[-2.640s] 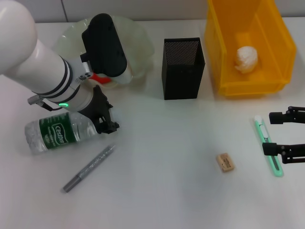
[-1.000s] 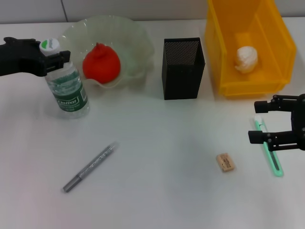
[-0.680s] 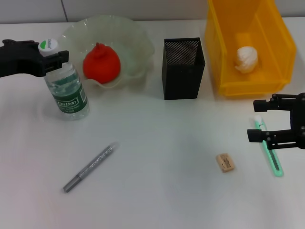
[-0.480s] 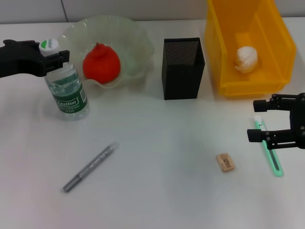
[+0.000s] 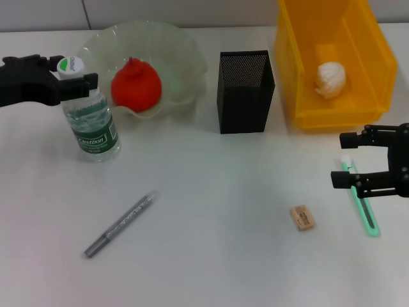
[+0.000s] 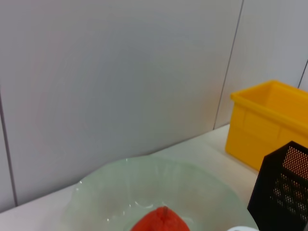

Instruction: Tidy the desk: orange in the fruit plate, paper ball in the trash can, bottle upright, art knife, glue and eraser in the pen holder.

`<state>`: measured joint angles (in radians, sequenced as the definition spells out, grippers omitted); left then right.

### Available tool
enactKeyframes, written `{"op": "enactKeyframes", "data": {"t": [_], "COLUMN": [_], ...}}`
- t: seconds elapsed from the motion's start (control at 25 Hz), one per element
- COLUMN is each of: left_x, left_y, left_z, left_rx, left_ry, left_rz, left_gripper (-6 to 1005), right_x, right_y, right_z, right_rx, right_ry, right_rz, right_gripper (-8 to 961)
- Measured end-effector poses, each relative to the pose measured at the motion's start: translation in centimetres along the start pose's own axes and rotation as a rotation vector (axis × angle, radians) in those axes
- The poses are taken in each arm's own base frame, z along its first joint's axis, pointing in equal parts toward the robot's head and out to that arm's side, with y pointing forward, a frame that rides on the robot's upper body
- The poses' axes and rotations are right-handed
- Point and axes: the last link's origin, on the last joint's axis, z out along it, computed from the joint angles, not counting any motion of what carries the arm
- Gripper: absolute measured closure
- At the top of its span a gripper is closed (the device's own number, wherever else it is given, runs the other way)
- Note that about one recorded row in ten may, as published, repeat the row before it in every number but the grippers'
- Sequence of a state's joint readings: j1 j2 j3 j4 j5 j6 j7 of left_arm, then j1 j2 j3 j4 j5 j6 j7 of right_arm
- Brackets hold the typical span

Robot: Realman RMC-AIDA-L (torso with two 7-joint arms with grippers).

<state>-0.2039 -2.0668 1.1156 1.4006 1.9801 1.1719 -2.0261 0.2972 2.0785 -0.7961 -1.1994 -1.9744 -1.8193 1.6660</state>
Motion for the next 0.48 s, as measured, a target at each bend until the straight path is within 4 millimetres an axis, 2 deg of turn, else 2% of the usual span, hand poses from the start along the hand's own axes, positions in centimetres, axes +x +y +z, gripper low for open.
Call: {"op": "enactKeyframes", "data": {"t": [0.12, 0.24, 0.44, 0.48], "left_x": [0.7, 1.1, 1.1, 1.1], "left_y": [0.0, 0.0, -0.1, -0.1], "left_z": [-0.8, -1.8, -5.8, -5.8], "left_rx": [0.001, -0.003, -0.052, -0.052], "left_ry": [0.042, 0.086, 0.239, 0.239], "left_rz": [0.01, 0.025, 0.063, 0.063], "left_gripper": [231, 232, 235, 235], "right_x": [-0.2, -0.4, -1.1, -1.4], "right_y": [-0.1, -0.1, 0.2, 0.1], "right_z": [0.1, 0.3, 0.6, 0.6], "right_rx": [-0.003, -0.008, -0.033, -0.031], "right_ry": [-0.001, 0.0, 0.022, 0.036], "right_rz": [-0.005, -0.008, -0.014, -0.009], "right_gripper": [233, 236, 241, 242]}}
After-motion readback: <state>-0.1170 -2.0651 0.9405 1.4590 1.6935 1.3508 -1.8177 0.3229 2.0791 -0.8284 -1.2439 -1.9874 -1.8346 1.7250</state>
